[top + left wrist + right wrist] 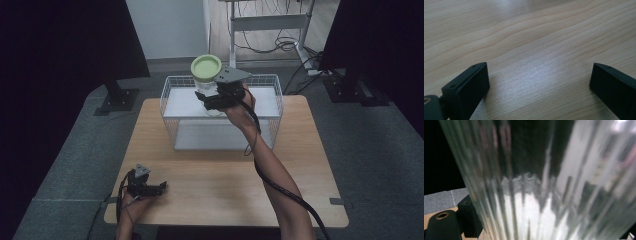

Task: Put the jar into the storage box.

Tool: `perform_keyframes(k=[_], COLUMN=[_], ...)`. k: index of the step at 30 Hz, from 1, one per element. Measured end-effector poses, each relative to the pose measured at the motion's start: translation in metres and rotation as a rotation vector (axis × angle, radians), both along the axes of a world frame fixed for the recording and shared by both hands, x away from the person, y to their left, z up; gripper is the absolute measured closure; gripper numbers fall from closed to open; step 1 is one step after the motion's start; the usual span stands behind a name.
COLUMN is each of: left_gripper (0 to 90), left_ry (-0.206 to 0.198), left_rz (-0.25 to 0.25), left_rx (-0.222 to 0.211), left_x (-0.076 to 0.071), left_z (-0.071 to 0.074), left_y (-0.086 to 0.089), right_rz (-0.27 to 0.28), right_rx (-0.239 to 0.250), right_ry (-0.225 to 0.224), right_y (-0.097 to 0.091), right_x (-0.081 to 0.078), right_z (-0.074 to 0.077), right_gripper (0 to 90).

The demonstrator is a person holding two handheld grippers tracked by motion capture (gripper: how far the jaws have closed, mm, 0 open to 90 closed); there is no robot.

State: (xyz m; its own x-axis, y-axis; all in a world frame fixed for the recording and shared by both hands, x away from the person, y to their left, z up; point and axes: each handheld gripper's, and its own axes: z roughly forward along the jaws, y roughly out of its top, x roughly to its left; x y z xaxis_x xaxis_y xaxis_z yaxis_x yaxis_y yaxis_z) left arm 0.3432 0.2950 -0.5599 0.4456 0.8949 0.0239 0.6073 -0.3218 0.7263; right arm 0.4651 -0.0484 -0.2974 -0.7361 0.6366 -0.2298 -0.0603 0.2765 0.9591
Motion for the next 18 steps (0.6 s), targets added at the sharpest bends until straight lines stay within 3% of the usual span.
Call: perform_keyframes(k=[18], left_gripper=[2.2], left_ry=[0.001], left_rz=[-0.005], left_rx=[0.001], left_x=[0.000], left_z=[0.000], left_y=[0.000], right_rz=[0.020], right_rx=[0.009], right_ry=[0.011], right_y=[0.052], right_x=[0.036], right_z=[-0.001], right_gripper=[11.7])
